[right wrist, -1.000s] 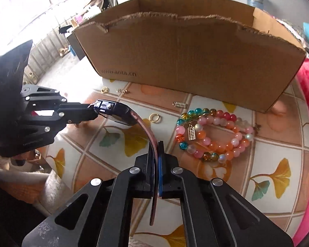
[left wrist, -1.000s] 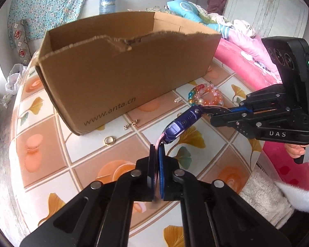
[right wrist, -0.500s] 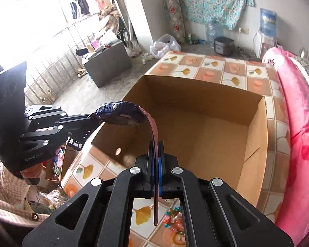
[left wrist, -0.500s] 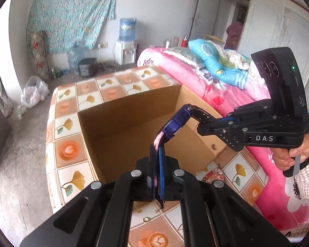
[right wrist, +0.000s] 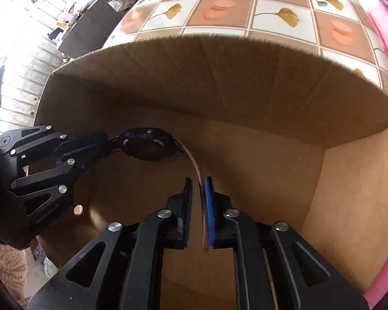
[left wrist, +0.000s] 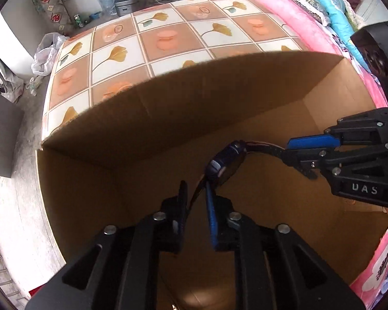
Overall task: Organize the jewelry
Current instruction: 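Carry the watch over the cardboard box and release it inside with the right gripper, then withdraw the right gripper from the box and move toward the beaded bracelet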
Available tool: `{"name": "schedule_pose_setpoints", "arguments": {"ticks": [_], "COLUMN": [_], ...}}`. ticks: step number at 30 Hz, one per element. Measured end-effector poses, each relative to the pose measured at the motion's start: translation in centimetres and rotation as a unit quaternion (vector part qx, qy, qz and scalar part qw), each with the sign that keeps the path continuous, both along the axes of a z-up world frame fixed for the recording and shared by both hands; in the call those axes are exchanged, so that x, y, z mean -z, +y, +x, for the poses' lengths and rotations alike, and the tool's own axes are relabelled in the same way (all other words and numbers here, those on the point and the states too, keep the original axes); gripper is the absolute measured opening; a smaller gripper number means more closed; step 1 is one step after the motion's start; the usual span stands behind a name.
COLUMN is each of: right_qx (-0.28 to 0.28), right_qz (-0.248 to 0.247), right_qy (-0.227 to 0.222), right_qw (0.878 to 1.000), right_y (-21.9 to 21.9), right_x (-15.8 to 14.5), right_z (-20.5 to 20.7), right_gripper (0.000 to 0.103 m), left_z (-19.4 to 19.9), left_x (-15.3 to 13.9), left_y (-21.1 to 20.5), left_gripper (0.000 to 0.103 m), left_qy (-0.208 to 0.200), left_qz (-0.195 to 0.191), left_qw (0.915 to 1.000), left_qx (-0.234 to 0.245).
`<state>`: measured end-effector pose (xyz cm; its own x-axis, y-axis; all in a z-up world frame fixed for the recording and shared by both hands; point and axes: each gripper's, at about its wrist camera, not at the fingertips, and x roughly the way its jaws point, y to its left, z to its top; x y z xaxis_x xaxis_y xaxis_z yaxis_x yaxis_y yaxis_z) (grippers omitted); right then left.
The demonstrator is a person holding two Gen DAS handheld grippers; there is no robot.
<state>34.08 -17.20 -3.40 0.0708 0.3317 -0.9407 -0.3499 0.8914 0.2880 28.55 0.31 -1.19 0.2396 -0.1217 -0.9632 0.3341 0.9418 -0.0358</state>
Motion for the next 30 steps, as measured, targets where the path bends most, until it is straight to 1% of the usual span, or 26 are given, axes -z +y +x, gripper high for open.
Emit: {"name": "schedule_pose_setpoints", "arguments": {"ticks": [1, 2, 5, 8, 11, 13, 16, 17, 18, 19, 20, 21, 22, 24, 26, 28, 30], "right_qx": [0.004, 0.004, 0.012, 0.025, 0.042, 0.047, 0.035, 0.033, 0.034, 0.043, 0.058, 0.078, 0.097, 0.142, 0.176, 0.193, 0.191], "right_qz": [0.001, -0.001, 0.005, 0.025, 0.027, 0.027, 0.01, 0.002, -0.001, -0.002, -0.002, -0.002, -0.002, 0.004, 0.019, 0.02, 0.033], "right_qy": [-0.012, -0.024, -0.053, -0.083, -0.126, -0.139, -0.157, -0.167, -0.177, -0.187, -0.199, -0.215, -0.227, -0.237, -0.219, -0.188, -0.152], "right_qw": [1.0, 1.0, 0.998, 0.996, 0.991, 0.989, 0.987, 0.985, 0.984, 0.981, 0.978, 0.974, 0.969, 0.961, 0.96, 0.963, 0.969], "right_y": [-0.3, -0.4, -1.5, -3.3, -5.5, -6.3, -6.6, -6.6, -6.4, -6.8, -7.5, -8.4, -9.2, -11.2, -12.7, -13.2, -13.1], "right_x": [-0.5, -0.9, -2.5, -4.5, -6.9, -7.9, -8.8, -9.1, -8.6, -8.7, -8.8, -9.0, -9.0, -8.6, -7.7, -6.0, -4.4], "right_z": [-0.1, -0.3, -1.3, -3.1, -5.6, -6.7, -8.4, -8.9, -9.1, -9.7, -10.7, -11.7, -12.0, -13.2, -14.0, -14.4, -14.5], "right_gripper": [0.035, 0.036, 0.036, 0.036, 0.037, 0.039, 0.039, 0.039, 0.039, 0.042, 0.045, 0.051, 0.054, 0.056, 0.056, 0.056, 0.048], "left_z": [0.1, 0.1, -0.6, -2.2, -4.3, -5.9, -8.6, -9.3, -10.2, -11.1, -12.0, -13.0, -13.8, -14.7, -15.2, -15.1, -15.0], "left_x": [-0.3, -0.8, -2.4, -4.4, -6.4, -7.3, -8.0, -7.9, -7.9, -7.9, -7.7, -7.4, -7.0, -5.8, -4.3, -2.9, -1.7], "left_y": [0.1, 0.1, 0.5, 1.3, 2.7, 3.8, 5.1, 5.6, 6.2, 7.0, 7.6, 8.4, 8.8, 10.0, 10.7, 10.6, 9.8], "left_gripper": [0.034, 0.042, 0.053, 0.059, 0.062, 0.062, 0.063, 0.064, 0.064, 0.066, 0.068, 0.069, 0.07, 0.071, 0.071, 0.071, 0.071], "left_qy": [-0.006, -0.016, -0.055, -0.096, -0.138, -0.155, -0.178, -0.184, -0.189, -0.192, -0.194, -0.193, -0.19, -0.169, -0.133, -0.097, -0.077], "left_qz": [-0.003, -0.006, -0.013, -0.014, -0.026, -0.033, -0.041, -0.04, -0.041, -0.047, -0.054, -0.064, -0.072, -0.095, -0.137, -0.174, -0.2], "left_qw": [1.0, 0.9998, 0.9984, 0.9953, 0.9899, 0.9871, 0.9829, 0.9816, 0.9803, 0.9787, 0.9772, 0.9757, 0.9745, 0.9729, 0.9704, 0.9672, 0.9639], "left_qx": [-0.003, -0.006, -0.005, -0.009, -0.017, -0.024, -0.027, -0.033, -0.042, -0.053, -0.067, -0.082, -0.097, -0.125, -0.148, -0.158, -0.158]}}
